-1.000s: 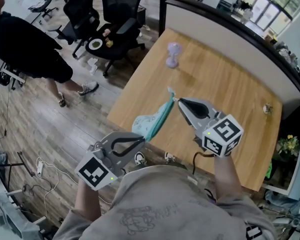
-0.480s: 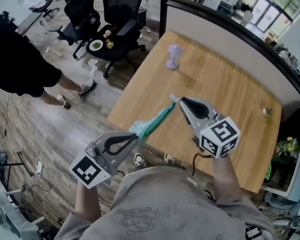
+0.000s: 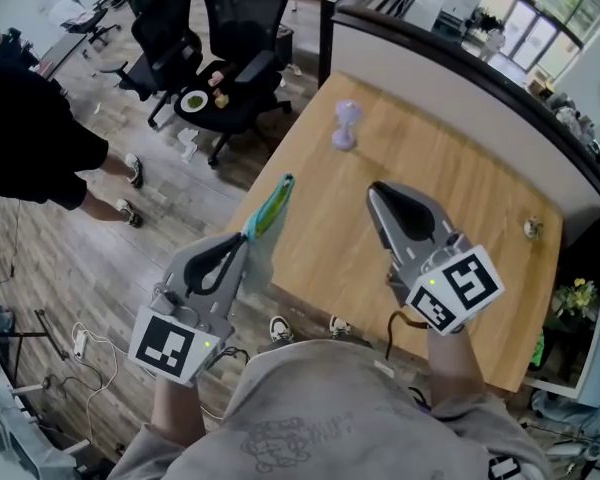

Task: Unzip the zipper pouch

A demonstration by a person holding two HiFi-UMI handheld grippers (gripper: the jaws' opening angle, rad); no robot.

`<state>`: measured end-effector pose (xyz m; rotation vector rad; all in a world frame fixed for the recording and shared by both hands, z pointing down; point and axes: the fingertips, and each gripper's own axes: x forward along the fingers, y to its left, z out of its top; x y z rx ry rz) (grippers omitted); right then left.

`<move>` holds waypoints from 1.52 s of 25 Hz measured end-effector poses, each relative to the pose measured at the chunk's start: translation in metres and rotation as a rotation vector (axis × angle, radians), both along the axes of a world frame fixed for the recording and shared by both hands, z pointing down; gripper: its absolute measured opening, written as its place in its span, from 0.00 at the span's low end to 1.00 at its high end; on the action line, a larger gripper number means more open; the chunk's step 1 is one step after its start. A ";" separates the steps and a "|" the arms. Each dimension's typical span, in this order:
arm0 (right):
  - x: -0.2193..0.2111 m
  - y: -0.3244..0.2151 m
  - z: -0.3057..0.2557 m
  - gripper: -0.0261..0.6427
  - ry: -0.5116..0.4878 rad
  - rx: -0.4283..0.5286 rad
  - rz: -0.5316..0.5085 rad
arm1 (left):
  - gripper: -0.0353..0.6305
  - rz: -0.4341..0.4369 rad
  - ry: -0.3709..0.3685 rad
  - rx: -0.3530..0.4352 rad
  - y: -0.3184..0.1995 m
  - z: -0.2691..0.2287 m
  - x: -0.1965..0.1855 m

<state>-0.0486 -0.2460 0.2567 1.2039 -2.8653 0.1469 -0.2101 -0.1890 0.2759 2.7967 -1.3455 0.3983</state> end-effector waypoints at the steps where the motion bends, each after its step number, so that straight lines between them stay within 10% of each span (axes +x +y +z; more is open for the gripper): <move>1: 0.000 0.003 -0.008 0.07 0.000 0.020 0.001 | 0.06 -0.033 -0.002 0.045 -0.005 -0.011 -0.005; 13: 0.006 0.030 -0.074 0.06 -0.024 0.198 0.087 | 0.06 -0.297 -0.021 0.272 -0.018 -0.079 -0.053; 38: -0.012 0.041 0.019 0.06 0.105 0.003 0.038 | 0.06 -0.367 -0.089 0.124 0.003 -0.010 -0.061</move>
